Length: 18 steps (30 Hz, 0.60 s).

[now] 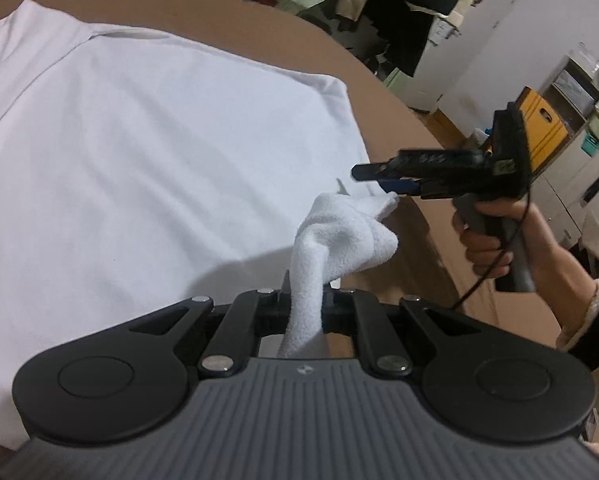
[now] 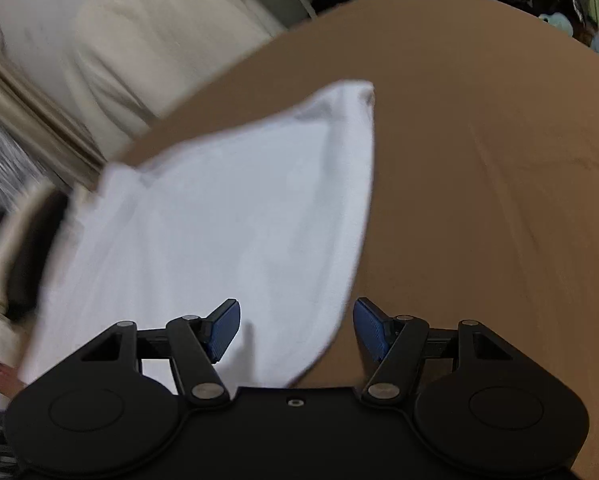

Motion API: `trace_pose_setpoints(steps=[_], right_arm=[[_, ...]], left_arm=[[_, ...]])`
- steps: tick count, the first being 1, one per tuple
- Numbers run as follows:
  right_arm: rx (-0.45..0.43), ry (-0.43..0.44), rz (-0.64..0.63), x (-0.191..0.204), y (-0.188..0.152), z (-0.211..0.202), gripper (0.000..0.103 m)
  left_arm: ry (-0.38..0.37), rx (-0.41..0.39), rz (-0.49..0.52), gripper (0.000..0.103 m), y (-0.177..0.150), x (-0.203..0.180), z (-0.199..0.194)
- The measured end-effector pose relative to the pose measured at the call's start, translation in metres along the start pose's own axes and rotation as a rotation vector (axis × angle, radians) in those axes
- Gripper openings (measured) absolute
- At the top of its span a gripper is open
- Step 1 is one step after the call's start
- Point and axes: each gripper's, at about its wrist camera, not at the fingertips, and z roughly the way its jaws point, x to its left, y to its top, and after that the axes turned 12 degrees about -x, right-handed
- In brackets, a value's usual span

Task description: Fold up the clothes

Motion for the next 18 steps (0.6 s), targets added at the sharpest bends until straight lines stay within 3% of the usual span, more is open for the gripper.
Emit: trace_pose_setpoints(steps=[3, 4, 5, 6, 7, 10, 14, 18], right_arm=[[-0.074, 0.016, -0.01, 0.0, -0.004, 0.006, 0.07], [-0.101, 0.035, -0.016, -0.002, -0.003, 0.008, 0.066], [-0.129, 0.053, -0.021, -0.003, -0.001, 0.01, 0.056], [-0.147, 0.054, -0.026, -0.004, 0.004, 0.015, 0.017], [-0.16, 0.047, -0.03, -0.006, 0.01, 0.02, 0.009], [-0.219, 0.082, -0.028, 0.011, 0.031, 0.023, 0.009], [-0.232, 0.091, -0.278, 0.082, 0.063, 0.024, 0.009], [-0.232, 0.113, -0.425, 0.157, 0.103, 0.038, 0.009]], left_arm=[[0.014, 0.008, 0.013, 0.007, -0.002, -0.004, 0.003], [0.015, 0.012, 0.021, 0.007, -0.003, -0.007, 0.005], [0.012, 0.007, 0.027, 0.007, -0.004, -0.007, 0.002], [0.024, -0.007, 0.037, 0.007, -0.001, -0.007, -0.002], [0.037, -0.02, 0.048, 0.007, 0.001, -0.006, -0.007], [0.08, -0.087, 0.051, 0.007, 0.013, 0.001, -0.028], [0.15, -0.143, 0.065, 0.007, 0.035, 0.011, -0.054], [0.215, -0.235, 0.11, 0.007, 0.062, 0.027, -0.099]])
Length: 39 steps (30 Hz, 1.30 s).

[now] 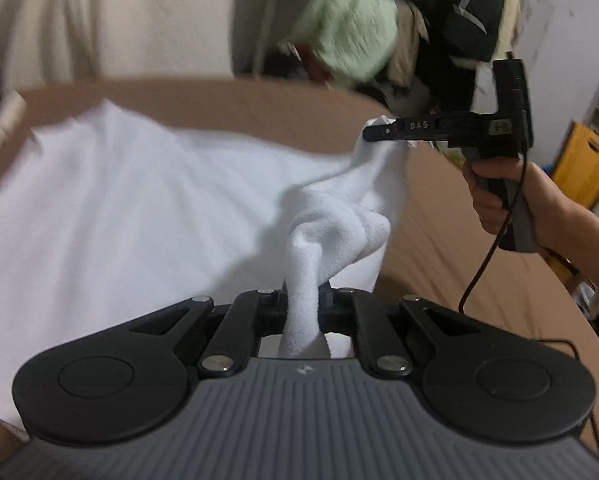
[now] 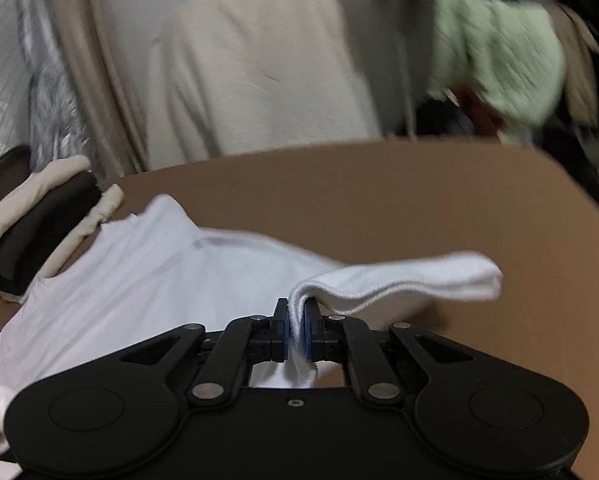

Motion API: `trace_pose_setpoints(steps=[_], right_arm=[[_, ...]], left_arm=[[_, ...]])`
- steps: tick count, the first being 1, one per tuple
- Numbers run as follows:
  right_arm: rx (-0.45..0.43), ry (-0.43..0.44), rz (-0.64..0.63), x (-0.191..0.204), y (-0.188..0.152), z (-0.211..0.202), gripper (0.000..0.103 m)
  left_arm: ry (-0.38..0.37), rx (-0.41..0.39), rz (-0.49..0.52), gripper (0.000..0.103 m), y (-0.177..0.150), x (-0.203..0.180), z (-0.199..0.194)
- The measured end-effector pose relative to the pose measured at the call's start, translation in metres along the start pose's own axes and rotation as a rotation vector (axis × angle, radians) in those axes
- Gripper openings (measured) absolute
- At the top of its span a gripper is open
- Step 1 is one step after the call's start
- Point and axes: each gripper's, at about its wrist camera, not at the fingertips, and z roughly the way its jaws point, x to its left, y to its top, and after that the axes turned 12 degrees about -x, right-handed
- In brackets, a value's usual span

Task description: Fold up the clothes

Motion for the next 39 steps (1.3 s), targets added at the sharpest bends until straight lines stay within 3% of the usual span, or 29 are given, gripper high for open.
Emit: trace_pose_setpoints(steps=[4, 7, 9, 11, 12, 13, 14, 15, 16, 18, 21, 23, 27, 28, 30, 31, 33, 36, 39], right_arm=[[-0.025, 0.075, -0.114, 0.063, 0.062, 0.049, 0.009], [-0.076, 0.182, -0.171, 0.127, 0.093, 0.097, 0.009], [-0.067, 0.232, -0.187, 0.174, 0.097, 0.139, 0.01], [-0.04, 0.258, -0.202, 0.224, 0.092, 0.18, 0.014], [-0.012, 0.218, -0.196, 0.245, 0.082, 0.198, 0.029], [0.018, 0.164, -0.186, 0.262, 0.072, 0.215, 0.055], [0.053, 0.105, -0.158, 0.274, 0.061, 0.23, 0.06], [0.074, 0.071, -0.114, 0.277, 0.051, 0.234, 0.059], [0.089, 0.047, -0.066, 0.278, 0.041, 0.234, 0.059], [0.122, 0.015, 0.034, 0.278, 0.02, 0.226, 0.059], [0.161, 0.01, 0.123, 0.282, -0.013, 0.164, 0.06], [0.177, 0.078, 0.129, 0.293, -0.037, 0.119, 0.06], [0.223, 0.186, 0.118, 0.313, -0.083, 0.047, 0.059], [0.227, 0.198, 0.101, 0.318, -0.092, 0.037, 0.06], [0.257, 0.221, 0.035, 0.327, -0.106, 0.029, 0.06], [0.277, 0.215, 0.003, 0.331, -0.11, 0.027, 0.06], [0.28, 0.209, 0.002, 0.331, -0.104, 0.025, 0.06], [0.278, 0.215, 0.019, 0.33, -0.094, 0.021, 0.06], [0.274, 0.22, 0.042, 0.327, -0.099, 0.014, 0.06]], left_arm=[[0.123, -0.11, -0.028, 0.007, 0.032, 0.058, -0.047], [0.317, -0.095, -0.031, 0.007, 0.034, 0.094, -0.069], [0.367, -0.101, -0.033, 0.007, 0.027, 0.116, -0.077], [0.402, -0.075, -0.109, 0.007, 0.009, 0.151, -0.071], [0.426, -0.056, -0.161, 0.007, -0.002, 0.171, -0.067], [0.448, -0.038, -0.213, 0.008, -0.015, 0.191, -0.063], [0.443, -0.048, -0.264, 0.008, -0.033, 0.211, -0.06], [0.45, -0.055, -0.318, 0.008, -0.053, 0.228, -0.06], [0.456, -0.061, -0.373, 0.009, -0.073, 0.244, -0.06], [0.419, -0.039, -0.516, 0.009, -0.08, 0.262, -0.058], [0.39, -0.099, -0.45, 0.01, -0.051, 0.25, -0.061], [0.405, -0.102, -0.375, 0.015, -0.04, 0.243, -0.06], [0.379, -0.026, -0.455, 0.031, -0.055, 0.257, -0.051], [0.386, -0.024, -0.463, 0.038, -0.058, 0.261, -0.049], [0.375, -0.045, -0.494, 0.042, -0.063, 0.274, -0.044], [0.36, -0.065, -0.525, 0.039, -0.066, 0.282, -0.04], [0.315, -0.099, -0.584, 0.008, -0.072, 0.288, -0.037], [0.35, -0.151, -0.434, 0.006, -0.056, 0.275, -0.038], [0.398, -0.278, -0.256, 0.006, -0.033, 0.245, -0.066]])
